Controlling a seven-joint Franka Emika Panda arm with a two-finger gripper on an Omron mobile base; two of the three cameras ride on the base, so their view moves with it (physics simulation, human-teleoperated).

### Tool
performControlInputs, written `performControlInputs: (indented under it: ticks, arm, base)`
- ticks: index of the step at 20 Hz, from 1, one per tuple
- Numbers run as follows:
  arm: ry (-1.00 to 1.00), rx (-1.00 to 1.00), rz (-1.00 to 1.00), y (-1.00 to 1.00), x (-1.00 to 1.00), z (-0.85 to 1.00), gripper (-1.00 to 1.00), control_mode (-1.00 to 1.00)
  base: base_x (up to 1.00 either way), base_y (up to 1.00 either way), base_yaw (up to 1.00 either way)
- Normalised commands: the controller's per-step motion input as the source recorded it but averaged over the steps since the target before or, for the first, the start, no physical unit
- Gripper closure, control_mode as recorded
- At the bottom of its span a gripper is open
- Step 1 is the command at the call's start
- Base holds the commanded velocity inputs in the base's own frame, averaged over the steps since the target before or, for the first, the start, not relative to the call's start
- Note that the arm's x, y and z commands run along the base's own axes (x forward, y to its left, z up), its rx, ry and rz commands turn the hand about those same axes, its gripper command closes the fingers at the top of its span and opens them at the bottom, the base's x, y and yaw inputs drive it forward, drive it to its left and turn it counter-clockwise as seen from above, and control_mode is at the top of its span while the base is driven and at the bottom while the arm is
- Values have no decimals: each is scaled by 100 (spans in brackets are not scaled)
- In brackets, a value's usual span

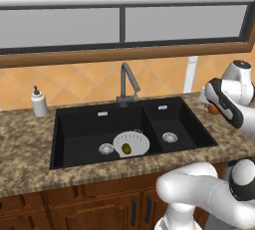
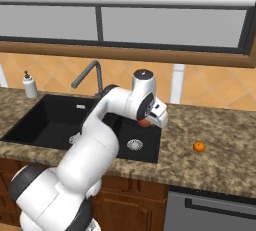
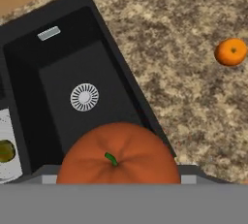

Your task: Put the colander in the sink, put the tangerine, orange, kiwi in the colander, and turn on the sink faucet and pour water over the colander.

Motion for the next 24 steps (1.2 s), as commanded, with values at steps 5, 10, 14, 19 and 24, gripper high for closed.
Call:
performControlInputs:
  ticks: [5,10,14,19,24]
  arm:
    - [-4,3,10,70,-11,0,100,-100]
    - [-6,2,17,74,-1,0,100,-100]
    - [-5,0,14,88,0,0,100,-100]
    - [-3,0,13,72,0,-8,100,-100]
    - [0,1,13,57,15,-30,100,-100]
  base:
    - [0,0,0]
    - [0,0,0]
    - [0,0,0]
    - [0,0,0]
    - [0,0,0]
